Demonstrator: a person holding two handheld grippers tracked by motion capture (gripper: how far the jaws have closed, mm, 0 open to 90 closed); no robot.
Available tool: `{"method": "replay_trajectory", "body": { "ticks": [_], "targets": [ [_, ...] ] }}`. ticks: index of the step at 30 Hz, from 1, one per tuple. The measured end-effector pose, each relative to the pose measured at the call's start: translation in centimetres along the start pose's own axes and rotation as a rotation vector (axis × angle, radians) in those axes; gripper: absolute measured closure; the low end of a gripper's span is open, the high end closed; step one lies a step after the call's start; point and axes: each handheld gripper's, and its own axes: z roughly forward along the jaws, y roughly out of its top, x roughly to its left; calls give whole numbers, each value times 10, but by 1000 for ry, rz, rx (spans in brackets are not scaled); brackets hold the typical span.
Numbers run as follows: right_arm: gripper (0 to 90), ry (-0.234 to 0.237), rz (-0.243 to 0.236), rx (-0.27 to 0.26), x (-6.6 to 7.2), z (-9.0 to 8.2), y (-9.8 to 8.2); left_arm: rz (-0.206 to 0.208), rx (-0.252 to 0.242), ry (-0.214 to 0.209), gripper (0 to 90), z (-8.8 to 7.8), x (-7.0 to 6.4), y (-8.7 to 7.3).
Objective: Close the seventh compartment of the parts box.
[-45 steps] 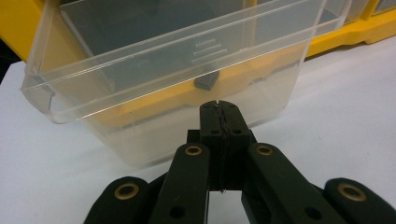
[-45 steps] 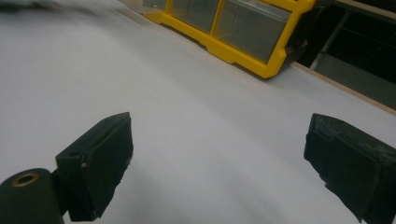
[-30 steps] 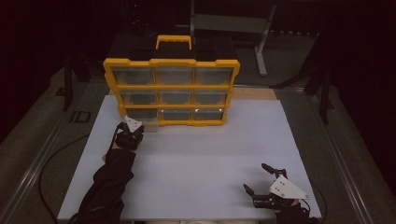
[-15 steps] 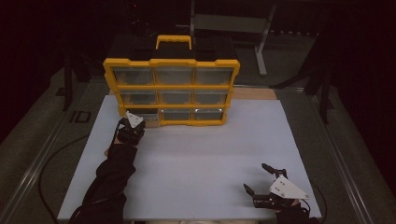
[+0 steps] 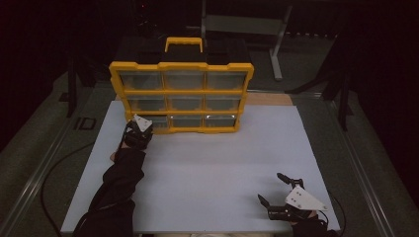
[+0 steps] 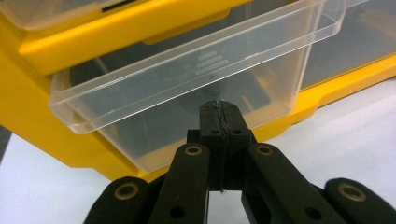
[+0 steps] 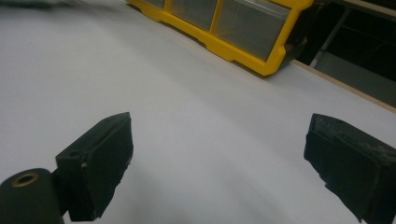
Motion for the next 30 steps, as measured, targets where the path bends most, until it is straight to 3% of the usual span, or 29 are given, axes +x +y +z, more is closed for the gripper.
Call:
{"method": "replay_trajectory", "body": {
  "ticks": [17,30],
  "targets": [
    [83,0,1,1,0,0,0,-28,7,5,900,8,4,7],
    [83,3,1,3,0,0,0,5,19,13,900,11,5,9]
  ]
}}
